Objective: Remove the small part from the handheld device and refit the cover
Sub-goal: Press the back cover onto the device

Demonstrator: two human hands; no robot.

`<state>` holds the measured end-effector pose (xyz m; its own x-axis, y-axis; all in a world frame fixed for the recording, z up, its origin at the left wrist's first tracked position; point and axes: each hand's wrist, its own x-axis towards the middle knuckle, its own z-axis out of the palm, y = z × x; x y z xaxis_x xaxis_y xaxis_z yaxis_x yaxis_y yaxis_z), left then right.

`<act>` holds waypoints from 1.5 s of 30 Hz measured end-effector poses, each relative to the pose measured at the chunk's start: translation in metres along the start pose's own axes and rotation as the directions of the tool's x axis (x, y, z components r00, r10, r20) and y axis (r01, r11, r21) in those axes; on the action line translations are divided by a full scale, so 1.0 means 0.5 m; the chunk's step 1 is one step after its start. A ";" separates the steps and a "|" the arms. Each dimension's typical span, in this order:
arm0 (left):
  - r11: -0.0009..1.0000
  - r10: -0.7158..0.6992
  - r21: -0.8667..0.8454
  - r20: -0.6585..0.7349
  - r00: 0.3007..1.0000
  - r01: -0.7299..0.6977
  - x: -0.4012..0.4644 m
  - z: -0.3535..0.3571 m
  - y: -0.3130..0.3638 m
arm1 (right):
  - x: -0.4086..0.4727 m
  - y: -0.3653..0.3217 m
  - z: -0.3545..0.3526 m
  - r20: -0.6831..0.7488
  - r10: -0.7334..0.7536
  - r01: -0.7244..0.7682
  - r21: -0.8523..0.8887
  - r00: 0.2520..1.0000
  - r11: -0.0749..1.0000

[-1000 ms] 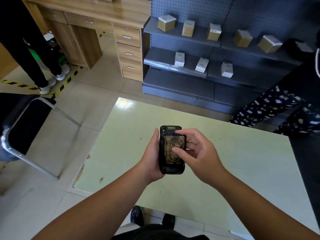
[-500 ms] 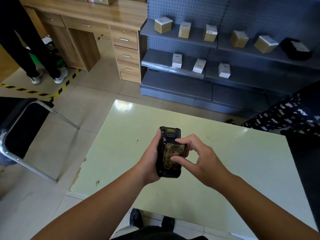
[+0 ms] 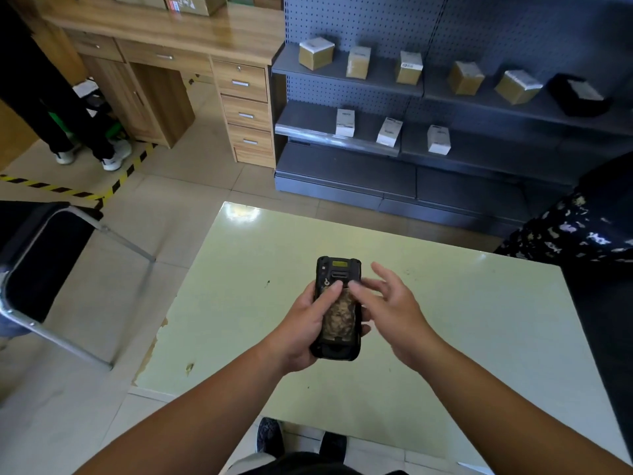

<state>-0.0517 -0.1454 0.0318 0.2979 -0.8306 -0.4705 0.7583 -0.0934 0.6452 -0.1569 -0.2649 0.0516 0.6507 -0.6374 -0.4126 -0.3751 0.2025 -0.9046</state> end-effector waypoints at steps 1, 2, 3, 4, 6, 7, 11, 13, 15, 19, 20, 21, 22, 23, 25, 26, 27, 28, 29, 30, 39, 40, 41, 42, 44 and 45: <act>1.000 0.008 0.011 -0.004 1.000 -0.008 0.001 0.003 0.000 | 0.008 -0.002 0.005 -0.011 0.034 -0.033 0.092 0.999 0.995; 0.999 0.018 0.027 -0.013 1.000 -0.018 0.003 0.005 -0.001 | 0.011 -0.004 0.010 -0.032 0.025 -0.022 0.094 0.999 0.995; 0.999 0.030 0.045 -0.032 0.999 -0.029 0.004 0.007 -0.002 | 0.013 -0.001 0.017 -0.050 0.001 0.003 0.075 0.999 0.997; 0.997 0.042 0.064 -0.064 0.997 -0.038 0.006 0.010 -0.004 | 0.013 0.003 0.023 -0.073 -0.014 0.019 0.071 0.997 0.997; 0.995 0.057 0.088 -0.145 0.988 -0.045 0.010 0.012 -0.008 | 0.013 0.009 0.036 -0.103 -0.025 0.036 0.108 0.994 0.993; 0.995 0.054 0.088 -0.178 0.983 -0.039 0.012 0.011 -0.011 | 0.014 0.013 0.040 -0.115 -0.036 0.049 0.117 0.993 0.992; 0.998 -0.049 0.028 -0.290 0.956 0.060 0.016 0.012 -0.014 | 0.015 0.019 0.058 -0.186 -0.071 0.084 0.060 0.980 0.995; 0.995 -0.076 0.041 -0.333 0.940 0.094 0.018 0.010 -0.015 | 0.012 0.021 0.069 -0.206 -0.080 0.087 0.025 0.975 0.996; 0.991 -0.055 0.095 -0.373 0.926 0.097 0.021 0.010 -0.017 | 0.011 0.026 0.077 -0.230 -0.082 0.084 -0.001 0.970 0.996; 0.976 -0.013 0.188 -0.443 0.896 0.107 0.020 0.018 -0.015 | 0.009 0.031 0.088 -0.283 -0.038 0.039 -0.002 0.958 0.999; 0.973 -0.009 0.202 -0.450 0.893 0.112 0.020 0.020 -0.016 | 0.009 0.032 0.090 -0.292 -0.021 0.023 0.004 0.956 1.000; 0.970 -0.006 0.213 -0.452 0.892 0.115 0.019 0.020 -0.017 | 0.010 0.033 0.091 -0.296 -0.005 0.009 0.011 0.955 1.000; 0.969 -0.008 0.217 -0.452 0.892 0.119 0.019 0.019 -0.019 | 0.009 0.034 0.091 -0.298 0.008 -0.002 0.019 0.955 1.000; 0.968 -0.015 0.216 -0.449 0.893 0.125 0.019 0.017 -0.020 | 0.009 0.035 0.091 -0.297 0.018 -0.011 0.025 0.955 1.000; 0.966 -0.037 0.213 -0.440 0.897 0.144 0.018 0.014 -0.022 | 0.009 0.037 0.091 -0.290 0.037 -0.026 0.042 0.956 0.999; 0.966 -0.047 0.209 -0.437 0.898 0.152 0.017 0.013 -0.023 | 0.008 0.039 0.091 -0.284 0.046 -0.033 0.049 0.958 0.998; 0.967 -0.054 0.202 -0.434 0.899 0.156 0.017 0.011 -0.025 | 0.008 0.040 0.091 -0.280 0.053 -0.039 0.054 0.959 0.998; 0.968 -0.057 0.197 -0.433 0.900 0.157 0.016 0.010 -0.026 | 0.007 0.041 0.091 -0.277 0.058 -0.044 0.056 0.959 0.997; 0.969 -0.057 0.194 -0.429 0.902 0.154 0.016 0.007 -0.027 | 0.006 0.041 0.092 -0.274 0.061 -0.047 0.058 0.960 0.997; 0.971 -0.056 0.189 -0.421 0.905 0.148 0.017 0.005 -0.029 | 0.006 0.041 0.093 -0.271 0.063 -0.048 0.060 0.960 0.997; 0.980 -0.086 0.140 -0.330 0.940 0.138 0.012 -0.011 -0.031 | 0.012 0.047 0.099 -0.244 0.123 -0.106 0.081 0.962 0.991; 0.980 -0.089 0.138 -0.325 0.942 0.141 0.012 -0.014 -0.029 | 0.012 0.046 0.100 -0.242 0.128 -0.111 0.083 0.962 0.990; 0.980 -0.091 0.136 -0.326 0.941 0.142 0.013 -0.017 -0.028 | 0.011 0.045 0.101 -0.234 0.127 -0.110 0.082 0.964 0.990; 0.981 -0.093 0.130 -0.328 0.940 0.143 0.013 -0.020 -0.027 | 0.009 0.044 0.102 -0.218 0.121 -0.107 0.078 0.968 0.991; 0.981 -0.086 0.137 -0.341 0.936 0.139 0.016 -0.027 -0.023 | 0.005 0.047 0.104 -0.194 0.114 -0.100 0.079 0.974 0.992; 0.978 -0.073 0.159 -0.350 0.934 0.135 0.018 -0.030 -0.020 | 0.003 0.050 0.105 -0.191 0.109 -0.093 0.090 0.976 0.992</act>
<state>-0.0479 -0.1434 0.0121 0.4259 -0.5772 -0.6967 0.6899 -0.2911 0.6628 -0.1307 -0.2218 0.0226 0.4681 -0.7416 -0.4805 -0.3727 0.3273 -0.8683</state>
